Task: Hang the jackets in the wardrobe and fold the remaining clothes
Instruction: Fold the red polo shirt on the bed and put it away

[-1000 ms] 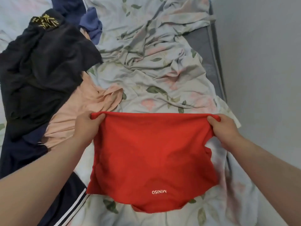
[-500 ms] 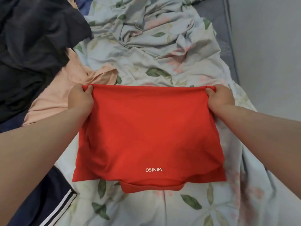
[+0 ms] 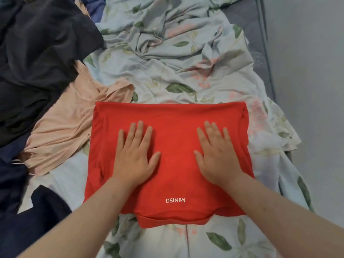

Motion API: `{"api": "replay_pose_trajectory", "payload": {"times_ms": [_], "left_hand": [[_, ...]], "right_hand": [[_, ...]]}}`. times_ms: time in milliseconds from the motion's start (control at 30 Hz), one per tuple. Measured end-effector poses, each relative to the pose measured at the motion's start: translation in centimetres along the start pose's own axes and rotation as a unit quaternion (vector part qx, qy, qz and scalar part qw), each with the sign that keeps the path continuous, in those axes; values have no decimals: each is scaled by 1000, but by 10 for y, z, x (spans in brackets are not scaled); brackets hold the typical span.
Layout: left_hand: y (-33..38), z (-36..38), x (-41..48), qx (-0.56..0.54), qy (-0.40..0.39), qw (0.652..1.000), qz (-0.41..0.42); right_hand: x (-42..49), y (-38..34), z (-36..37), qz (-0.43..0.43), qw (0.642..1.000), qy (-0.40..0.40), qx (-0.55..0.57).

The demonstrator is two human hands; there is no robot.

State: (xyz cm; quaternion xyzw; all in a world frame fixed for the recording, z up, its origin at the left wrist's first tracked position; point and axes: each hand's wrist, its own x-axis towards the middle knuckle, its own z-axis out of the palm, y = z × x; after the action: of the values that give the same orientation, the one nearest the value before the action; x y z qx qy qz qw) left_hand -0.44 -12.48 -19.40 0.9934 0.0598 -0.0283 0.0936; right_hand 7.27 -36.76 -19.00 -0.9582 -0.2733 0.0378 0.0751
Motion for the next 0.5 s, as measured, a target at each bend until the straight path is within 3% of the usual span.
{"api": "replay_pose_trajectory", "payload": {"times_ms": [100,267,400,500], "left_hand": [[-8,19,-7,32,-36,997,-61],[-12,35,-1,54,-53,995,-57],[-11,33,-1,64,-48,995,-62],[-4,24,0,51,-54,994,-83]], "right_hand": [[-10,16,13,21,998,-60,-25],[-8,24,26,20,997,-75,-15],[-8,21,17,30,998,-54,22],[-15,15,6,87,987,22,132]]}}
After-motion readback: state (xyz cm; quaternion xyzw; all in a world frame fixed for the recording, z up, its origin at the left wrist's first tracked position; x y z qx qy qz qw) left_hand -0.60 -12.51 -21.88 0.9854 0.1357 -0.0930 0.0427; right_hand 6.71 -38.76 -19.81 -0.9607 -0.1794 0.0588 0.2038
